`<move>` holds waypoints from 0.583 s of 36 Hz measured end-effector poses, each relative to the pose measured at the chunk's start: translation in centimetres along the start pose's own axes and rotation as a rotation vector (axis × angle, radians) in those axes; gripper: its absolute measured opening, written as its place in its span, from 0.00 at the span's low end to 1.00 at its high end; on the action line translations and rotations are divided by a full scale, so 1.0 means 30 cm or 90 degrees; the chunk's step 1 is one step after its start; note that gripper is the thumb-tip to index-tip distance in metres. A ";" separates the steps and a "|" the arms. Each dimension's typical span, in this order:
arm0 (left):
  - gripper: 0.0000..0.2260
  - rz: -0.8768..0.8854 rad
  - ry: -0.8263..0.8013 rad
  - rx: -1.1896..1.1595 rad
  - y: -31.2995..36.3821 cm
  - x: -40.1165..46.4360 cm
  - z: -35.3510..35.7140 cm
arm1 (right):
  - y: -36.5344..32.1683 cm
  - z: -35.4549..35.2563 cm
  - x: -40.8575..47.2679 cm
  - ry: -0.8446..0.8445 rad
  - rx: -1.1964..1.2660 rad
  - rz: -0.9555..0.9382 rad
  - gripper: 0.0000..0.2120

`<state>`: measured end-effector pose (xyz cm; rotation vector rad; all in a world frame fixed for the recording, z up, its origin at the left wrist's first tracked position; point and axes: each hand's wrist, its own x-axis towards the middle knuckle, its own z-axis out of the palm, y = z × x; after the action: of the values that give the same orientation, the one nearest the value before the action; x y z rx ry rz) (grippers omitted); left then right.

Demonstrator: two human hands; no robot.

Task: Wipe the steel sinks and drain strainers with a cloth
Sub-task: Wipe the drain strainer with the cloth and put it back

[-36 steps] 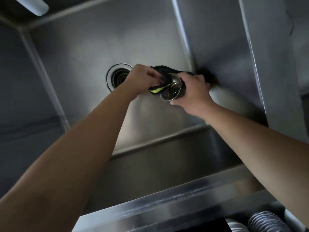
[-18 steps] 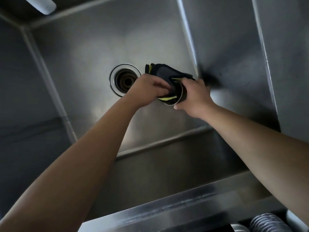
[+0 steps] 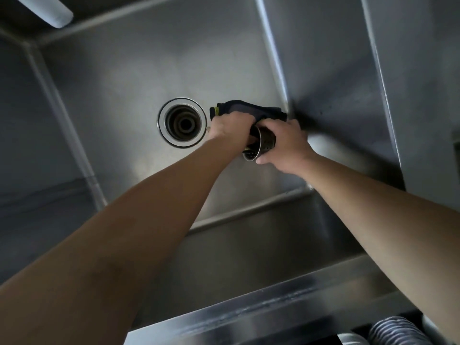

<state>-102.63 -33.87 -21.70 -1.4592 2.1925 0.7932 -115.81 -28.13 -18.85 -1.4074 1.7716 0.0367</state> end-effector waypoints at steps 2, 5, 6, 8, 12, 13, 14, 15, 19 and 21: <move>0.09 0.004 0.025 -0.019 -0.007 -0.004 0.013 | -0.005 -0.015 0.007 -0.017 0.022 0.015 0.35; 0.09 0.007 0.067 -0.105 -0.029 -0.004 0.033 | -0.008 -0.034 0.031 -0.065 0.063 0.028 0.35; 0.09 0.008 0.081 -0.137 -0.038 -0.004 0.038 | -0.009 -0.041 0.039 -0.079 0.092 0.030 0.34; 0.08 0.002 0.105 -0.214 -0.054 -0.013 0.046 | -0.012 -0.056 0.049 -0.104 0.168 0.024 0.32; 0.06 -0.107 0.081 -0.578 -0.082 -0.060 0.034 | -0.027 -0.085 0.045 -0.118 0.337 -0.001 0.29; 0.05 -0.140 0.058 -0.700 -0.085 -0.078 0.030 | -0.035 -0.085 0.039 -0.103 0.409 0.002 0.29; 0.04 -0.170 0.033 -0.805 -0.085 -0.097 0.027 | -0.045 -0.083 0.032 -0.084 0.478 0.014 0.29; 0.05 -0.199 -0.001 -0.894 -0.079 -0.117 0.026 | -0.056 -0.082 0.023 -0.071 0.533 0.029 0.28; 0.07 -0.265 -0.141 -1.079 -0.032 -0.210 0.022 | -0.088 -0.074 -0.015 -0.141 0.570 0.072 0.22; 0.06 -0.259 -0.149 -1.128 -0.012 -0.250 0.021 | -0.084 -0.069 -0.033 -0.214 0.565 0.111 0.23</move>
<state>-99.43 -28.30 -17.77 -2.0035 0.5156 2.7559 -114.97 -29.31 -15.76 -0.5628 1.3477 -0.3579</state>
